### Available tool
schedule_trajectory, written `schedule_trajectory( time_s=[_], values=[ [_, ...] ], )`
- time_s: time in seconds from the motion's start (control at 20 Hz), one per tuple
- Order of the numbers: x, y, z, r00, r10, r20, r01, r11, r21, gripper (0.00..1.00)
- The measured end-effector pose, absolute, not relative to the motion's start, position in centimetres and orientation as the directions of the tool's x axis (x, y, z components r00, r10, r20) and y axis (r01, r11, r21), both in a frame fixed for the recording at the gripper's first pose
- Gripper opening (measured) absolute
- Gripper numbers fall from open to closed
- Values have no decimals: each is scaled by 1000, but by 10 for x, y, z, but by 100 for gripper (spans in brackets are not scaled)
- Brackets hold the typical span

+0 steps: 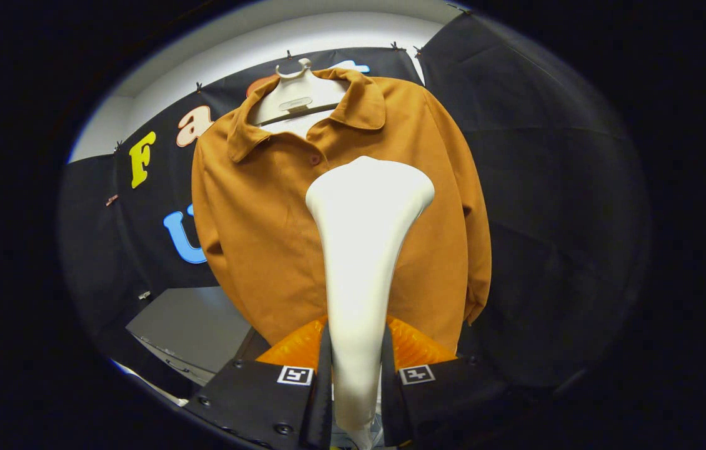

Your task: Iron the clothes twice with a garment steamer, once on the left side and once on the right side.

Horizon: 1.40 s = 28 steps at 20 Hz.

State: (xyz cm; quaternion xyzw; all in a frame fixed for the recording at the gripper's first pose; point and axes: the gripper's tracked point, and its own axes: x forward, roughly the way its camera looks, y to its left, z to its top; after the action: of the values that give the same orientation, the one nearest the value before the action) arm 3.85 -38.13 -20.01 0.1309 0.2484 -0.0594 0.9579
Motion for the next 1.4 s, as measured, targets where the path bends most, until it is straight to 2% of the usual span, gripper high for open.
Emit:
schedule_trajectory(
  time_s=[0.5, 1.05, 1.4],
  values=[
    [87, -415, -227, 865, 9, -501, 140, 956, 259, 35],
    [56, -410, -337, 739, 55, -672, 171, 949, 265, 35],
    [16, -412, -397, 631, 38, -775, 257, 932, 255, 35]
  ],
)
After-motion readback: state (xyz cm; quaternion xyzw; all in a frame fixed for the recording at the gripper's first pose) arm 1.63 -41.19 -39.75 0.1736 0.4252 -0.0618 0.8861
